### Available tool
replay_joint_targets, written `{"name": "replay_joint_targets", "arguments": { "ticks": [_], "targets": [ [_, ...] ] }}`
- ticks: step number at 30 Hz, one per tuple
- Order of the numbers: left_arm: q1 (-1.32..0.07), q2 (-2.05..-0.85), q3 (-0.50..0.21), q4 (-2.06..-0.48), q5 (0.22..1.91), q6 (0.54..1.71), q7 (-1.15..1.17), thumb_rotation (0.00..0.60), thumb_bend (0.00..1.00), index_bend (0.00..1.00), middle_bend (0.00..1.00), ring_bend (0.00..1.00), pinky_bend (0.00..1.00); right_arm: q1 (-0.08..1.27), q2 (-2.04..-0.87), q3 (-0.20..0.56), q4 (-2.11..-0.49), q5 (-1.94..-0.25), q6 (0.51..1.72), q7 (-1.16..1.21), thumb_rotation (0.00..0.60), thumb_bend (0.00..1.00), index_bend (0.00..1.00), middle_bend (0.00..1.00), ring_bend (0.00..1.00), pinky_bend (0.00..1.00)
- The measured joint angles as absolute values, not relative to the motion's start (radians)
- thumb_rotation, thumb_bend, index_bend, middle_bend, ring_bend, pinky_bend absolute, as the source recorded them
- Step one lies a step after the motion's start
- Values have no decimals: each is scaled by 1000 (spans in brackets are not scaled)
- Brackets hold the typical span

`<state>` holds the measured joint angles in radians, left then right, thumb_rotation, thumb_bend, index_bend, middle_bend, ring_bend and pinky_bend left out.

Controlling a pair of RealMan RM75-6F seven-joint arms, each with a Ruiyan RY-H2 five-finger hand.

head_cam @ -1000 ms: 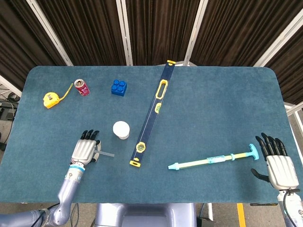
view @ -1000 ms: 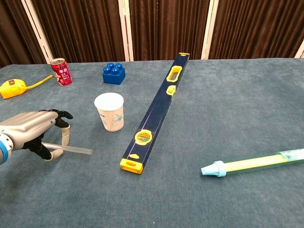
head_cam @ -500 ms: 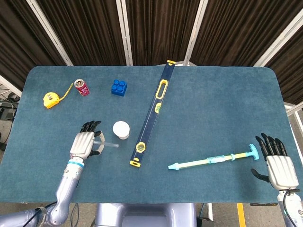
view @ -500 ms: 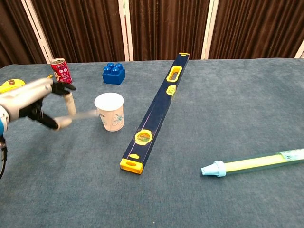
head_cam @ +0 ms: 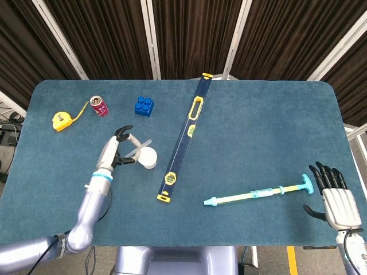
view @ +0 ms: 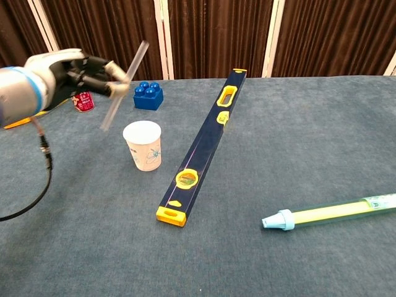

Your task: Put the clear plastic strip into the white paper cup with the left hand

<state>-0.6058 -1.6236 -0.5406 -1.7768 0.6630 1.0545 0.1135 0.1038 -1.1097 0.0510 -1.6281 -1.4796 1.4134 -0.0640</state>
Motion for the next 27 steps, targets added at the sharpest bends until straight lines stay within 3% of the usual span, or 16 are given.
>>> {"name": "replay_joint_targets", "arguments": {
  "ticks": [6, 21, 27],
  "targets": [
    [-649, -1661, -572, -1738, 627, 1014, 15, 600, 417, 571, 94, 0, 32, 104, -1108, 49, -1627, -1482, 1411, -53, 600, 152, 44, 0, 0, 0],
    [-655, -1711, -528, -1642, 703, 964, -149, 600, 418, 566, 90, 0, 30, 105, -1105, 46, -1630, -1483, 1408, -55, 600, 153, 44, 0, 0, 0],
    [-644, -1726, -494, -1587, 765, 926, -220, 600, 414, 472, 28, 0, 6, 105, -1104, 45, -1630, -1482, 1407, -53, 600, 152, 44, 0, 0, 0]
  ]
}}
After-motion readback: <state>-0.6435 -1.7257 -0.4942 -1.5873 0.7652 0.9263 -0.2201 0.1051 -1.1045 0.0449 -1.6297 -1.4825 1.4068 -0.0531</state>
